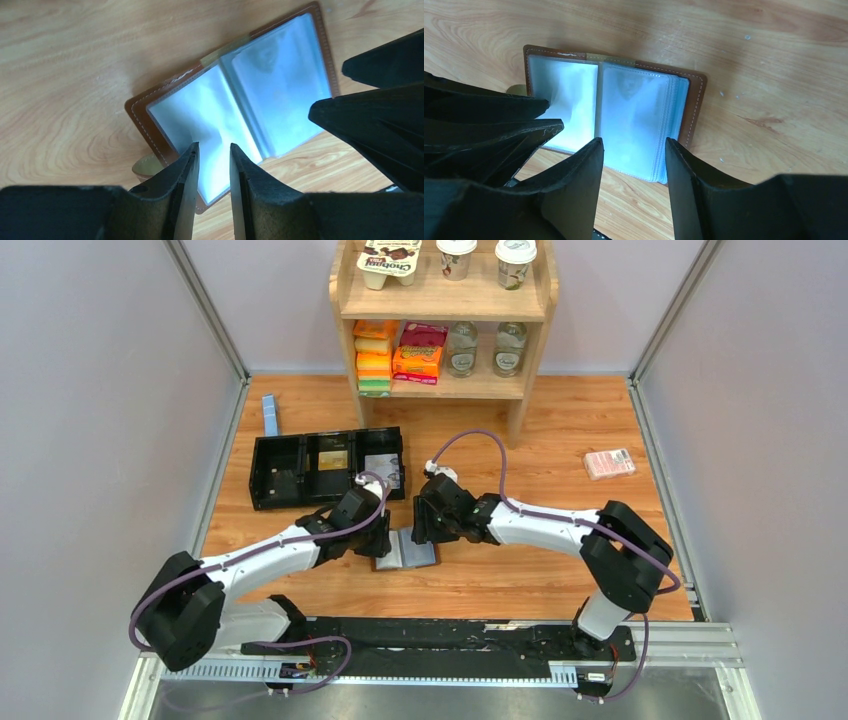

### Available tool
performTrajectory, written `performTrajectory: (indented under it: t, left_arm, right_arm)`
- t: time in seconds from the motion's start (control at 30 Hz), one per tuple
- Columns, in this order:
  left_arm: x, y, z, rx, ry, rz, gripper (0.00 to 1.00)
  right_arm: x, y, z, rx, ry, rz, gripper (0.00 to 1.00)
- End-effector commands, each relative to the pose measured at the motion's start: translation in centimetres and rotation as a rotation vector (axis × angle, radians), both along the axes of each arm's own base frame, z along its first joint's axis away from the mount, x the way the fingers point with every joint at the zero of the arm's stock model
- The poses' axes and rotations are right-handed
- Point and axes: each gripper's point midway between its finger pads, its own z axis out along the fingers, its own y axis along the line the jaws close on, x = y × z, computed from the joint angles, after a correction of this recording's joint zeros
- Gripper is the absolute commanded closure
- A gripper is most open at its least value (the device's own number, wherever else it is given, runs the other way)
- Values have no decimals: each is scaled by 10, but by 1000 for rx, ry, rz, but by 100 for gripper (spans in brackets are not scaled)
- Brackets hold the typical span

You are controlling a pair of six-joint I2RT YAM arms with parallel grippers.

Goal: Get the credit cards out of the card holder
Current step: Remove the credit card from the card holder.

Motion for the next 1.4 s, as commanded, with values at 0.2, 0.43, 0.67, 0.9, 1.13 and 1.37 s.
performTrajectory:
  t: [0.2, 0.43, 0.67, 0.9, 1.13, 1.37]
  left_arm:
    - [0, 15, -25, 22, 13, 129, 70]
    - [-7, 20, -34, 26, 36, 151, 73]
    - [-10, 20, -37, 21, 52, 157, 74]
    - [-12, 21, -37, 18, 60, 170, 75]
    - [-12, 20, -37, 12, 68, 173, 75]
    - [-14, 19, -38, 8, 79, 177, 75]
  right_arm:
    - [7, 18, -2, -43, -33, 33, 47]
    - [4, 24, -7, -63, -24, 63, 46]
    - [7, 12, -16, -144, -20, 19, 46]
    - [6, 13, -14, -136, -27, 23, 45]
    - [2, 20, -13, -124, -30, 57, 45]
    - [9, 15, 2, -174, -102, 37, 44]
